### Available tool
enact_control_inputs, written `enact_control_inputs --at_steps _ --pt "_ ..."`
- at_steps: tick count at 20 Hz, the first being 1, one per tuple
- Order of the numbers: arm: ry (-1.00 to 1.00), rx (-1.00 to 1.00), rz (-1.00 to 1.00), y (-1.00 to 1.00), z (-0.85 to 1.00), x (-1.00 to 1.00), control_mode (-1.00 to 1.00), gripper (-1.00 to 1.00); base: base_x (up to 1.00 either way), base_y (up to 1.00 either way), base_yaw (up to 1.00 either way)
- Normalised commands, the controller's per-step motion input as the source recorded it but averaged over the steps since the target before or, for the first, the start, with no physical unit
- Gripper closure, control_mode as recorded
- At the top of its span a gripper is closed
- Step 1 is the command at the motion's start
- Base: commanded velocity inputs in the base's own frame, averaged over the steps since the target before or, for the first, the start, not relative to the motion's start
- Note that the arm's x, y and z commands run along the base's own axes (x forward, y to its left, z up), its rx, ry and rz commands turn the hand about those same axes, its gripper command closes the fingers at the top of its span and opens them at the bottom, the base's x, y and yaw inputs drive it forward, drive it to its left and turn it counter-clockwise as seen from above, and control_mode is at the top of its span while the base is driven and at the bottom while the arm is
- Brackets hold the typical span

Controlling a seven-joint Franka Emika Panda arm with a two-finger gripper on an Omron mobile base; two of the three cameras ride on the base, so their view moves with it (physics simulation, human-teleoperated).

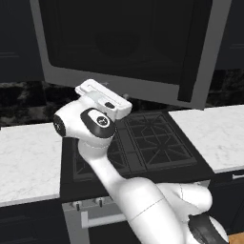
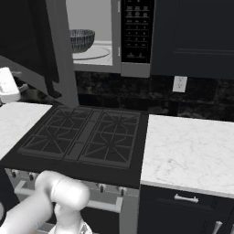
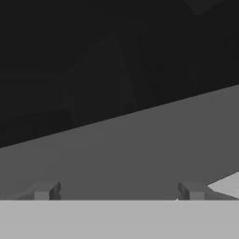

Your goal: Open the microwave, place the bowl with waffle inside the microwave, then close the microwave door and turn it on.

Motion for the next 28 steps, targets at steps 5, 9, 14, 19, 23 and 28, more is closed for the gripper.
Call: enact_control_inputs --at_steps 5,9,14,19,23,28 --pt "0.02 0.00 0.23 -0.26 0.02 0.09 -1.00 -1.00 0.00 0.00 0.00" --pt "0.03 0.00 0.23 -0.26 0.12 0.14 -1.00 -1.00 0.00 0.00 0.00" --pt "0.03 0.00 0.15 -0.28 0.12 0.28 -1.00 -1.00 0.00 0.00 0.00" --pt "0.06 0.00 0.08 -0.21 0.20 0.40 -1.00 -1.00 0.00 0.00 0.00" --pt "0.06 0.00 0.10 -0.18 0.17 0.39 -1.00 -1.00 0.00 0.00 0.00" --pt "0.07 0.00 0.13 -0.14 0.08 0.34 -1.00 -1.00 0.00 0.00 0.00"
